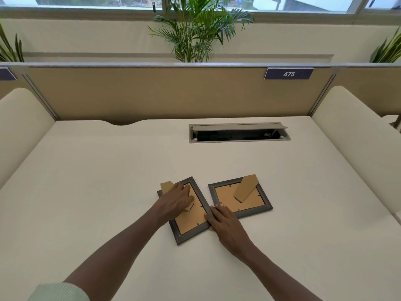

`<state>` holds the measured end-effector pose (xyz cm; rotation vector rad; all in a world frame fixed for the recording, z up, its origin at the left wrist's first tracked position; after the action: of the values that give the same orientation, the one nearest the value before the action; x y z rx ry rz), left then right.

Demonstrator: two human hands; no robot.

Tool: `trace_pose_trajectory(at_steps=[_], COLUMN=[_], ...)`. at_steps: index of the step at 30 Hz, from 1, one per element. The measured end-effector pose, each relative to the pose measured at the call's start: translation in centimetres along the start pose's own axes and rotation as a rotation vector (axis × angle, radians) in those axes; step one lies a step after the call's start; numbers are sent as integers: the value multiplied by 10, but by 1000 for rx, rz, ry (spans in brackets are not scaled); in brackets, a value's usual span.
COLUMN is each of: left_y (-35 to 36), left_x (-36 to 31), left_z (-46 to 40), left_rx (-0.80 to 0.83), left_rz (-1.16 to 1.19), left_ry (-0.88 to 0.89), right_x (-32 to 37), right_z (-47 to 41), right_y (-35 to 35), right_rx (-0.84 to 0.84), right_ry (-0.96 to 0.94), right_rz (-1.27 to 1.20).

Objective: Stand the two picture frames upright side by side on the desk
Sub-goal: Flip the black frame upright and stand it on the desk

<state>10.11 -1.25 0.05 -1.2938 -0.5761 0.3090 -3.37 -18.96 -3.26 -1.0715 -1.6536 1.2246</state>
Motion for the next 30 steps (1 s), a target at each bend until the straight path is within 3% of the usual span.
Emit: trace_pose_trajectory(at_steps=[9,17,20,25,30], left_y=[-5,-45,-53,-54,-47], left_x=[5,38,51,68,80], left_z=[-2,-3,2,19,28], left_rx=[46,71,21,-205,-169], left_rz=[14,232,328,502,702], left_ry=[6,-20,-58,-355,-648], right_x=[0,2,0,-12,-19], right_z=[-3,-33,-53,-88,-120], right_y=[-19,-77,-99,-118,-126], right_rx=[20,-142,-118,8,117], right_ry=[60,100,56,33,36], right_rz=[-82,-311,-347,-337,-311])
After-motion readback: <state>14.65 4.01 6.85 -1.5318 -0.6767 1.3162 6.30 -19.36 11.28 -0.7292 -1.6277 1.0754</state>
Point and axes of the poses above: each hand's wrist, its own z-axis away from the middle knuckle, its own y-axis out of the palm, x = y × z, the point moved 2 cm from there along -z, towards the middle knuckle, and after that the axes turned 1 degree about -z, right-handed, at the moved point
